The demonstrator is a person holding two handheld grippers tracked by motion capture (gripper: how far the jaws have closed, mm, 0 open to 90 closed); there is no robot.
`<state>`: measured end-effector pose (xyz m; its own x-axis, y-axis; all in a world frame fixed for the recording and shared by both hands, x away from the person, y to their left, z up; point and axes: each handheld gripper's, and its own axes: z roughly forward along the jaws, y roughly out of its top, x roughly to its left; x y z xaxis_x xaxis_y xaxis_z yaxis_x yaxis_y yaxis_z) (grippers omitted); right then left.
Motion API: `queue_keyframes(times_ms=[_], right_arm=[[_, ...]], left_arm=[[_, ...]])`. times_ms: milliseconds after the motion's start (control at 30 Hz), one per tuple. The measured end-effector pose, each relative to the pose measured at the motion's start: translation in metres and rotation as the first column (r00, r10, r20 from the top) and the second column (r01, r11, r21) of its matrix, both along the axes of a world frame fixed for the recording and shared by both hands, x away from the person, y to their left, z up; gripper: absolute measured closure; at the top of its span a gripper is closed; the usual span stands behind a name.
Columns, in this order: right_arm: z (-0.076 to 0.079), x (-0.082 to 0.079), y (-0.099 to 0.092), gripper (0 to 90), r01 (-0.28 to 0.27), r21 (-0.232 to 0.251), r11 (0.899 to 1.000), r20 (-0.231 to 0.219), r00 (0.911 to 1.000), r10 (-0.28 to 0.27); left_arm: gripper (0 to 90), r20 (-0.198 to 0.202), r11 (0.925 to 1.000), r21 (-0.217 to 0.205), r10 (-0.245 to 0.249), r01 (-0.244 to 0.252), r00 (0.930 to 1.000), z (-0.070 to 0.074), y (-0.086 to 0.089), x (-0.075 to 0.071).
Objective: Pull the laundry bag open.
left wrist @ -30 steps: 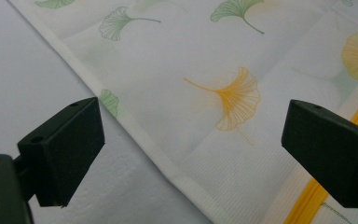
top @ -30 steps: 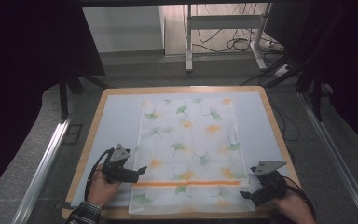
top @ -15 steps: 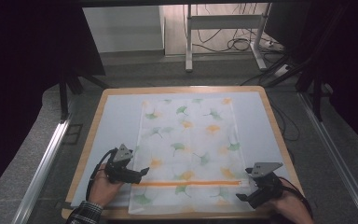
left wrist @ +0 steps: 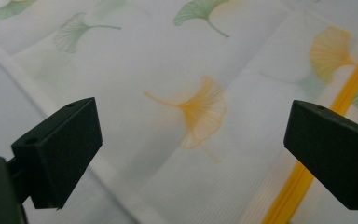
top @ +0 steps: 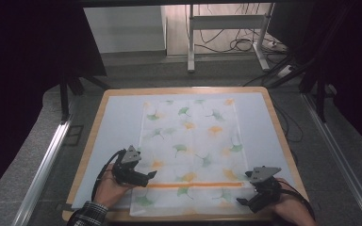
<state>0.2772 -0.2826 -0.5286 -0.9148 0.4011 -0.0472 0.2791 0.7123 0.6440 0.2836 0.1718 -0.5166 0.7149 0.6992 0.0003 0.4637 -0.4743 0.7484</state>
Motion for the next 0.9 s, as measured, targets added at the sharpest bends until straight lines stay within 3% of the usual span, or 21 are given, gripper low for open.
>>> queue_keyframes(times_ms=[267, 467, 533, 567, 600, 667, 833, 867, 900], right_arm=[[0.000, 0.000, 0.000, 0.0, 0.004, 0.003, 1.000, 0.002, 1.0000, -0.004], [-0.001, 0.000, 0.000, 0.0, 0.006, 0.006, 1.000, 0.001, 1.0000, -0.006], [-0.001, -0.001, -0.001, 0.0, 0.011, 0.012, 1.000, 0.002, 0.9999, -0.011], [-0.001, -0.001, -0.001, 0.0, 0.011, 0.012, 1.000, 0.002, 0.9999, -0.011], [-0.001, -0.001, -0.001, 0.0, 0.012, 0.016, 1.000, 0.001, 0.9999, -0.012], [-0.001, -0.001, -0.001, 0.0, 0.011, 0.017, 1.000, 0.002, 0.9999, -0.011], [-0.001, -0.001, -0.001, 0.0, 0.013, 0.019, 1.000, 0.002, 0.9999, -0.013], [-0.001, -0.001, -0.001, 0.0, 0.013, 0.020, 1.000, 0.003, 0.9999, -0.014], [-0.001, -0.001, -0.001, 0.0, 0.013, 0.020, 1.000, 0.003, 0.9999, -0.014]], left_arm=[[7.7, -0.007, 0.9971, 0.034, -0.068, 0.069, 0.9976, 0.003, -0.031, 0.005], [11.6, 0.000, 0.9924, 0.014, -0.122, 0.122, 0.9925, 0.008, -0.052, 0.007], [14.9, 0.011, 0.9860, 0.010, -0.166, 0.166, 0.9860, 0.011, -0.068, 0.007], [15.9, 0.011, 0.9860, 0.010, -0.166, 0.166, 0.9860, 0.011, -0.068, 0.007], [17.6, 0.015, 0.9808, 0.003, -0.195, 0.195, 0.9807, 0.013, -0.079, 0.008], [18.9, 0.020, 0.9778, -0.003, -0.210, 0.210, 0.9776, 0.014, -0.085, 0.008], [24.8, 0.021, 0.9558, -0.024, -0.293, 0.293, 0.9560, 0.017, -0.117, 0.010], [27.0, 0.013, 0.9460, -0.029, -0.323, 0.323, 0.9465, 0.017, -0.129, 0.010], [28.2, 0.013, 0.9460, -0.029, -0.323, 0.323, 0.9465, 0.017, -0.129, 0.010]])
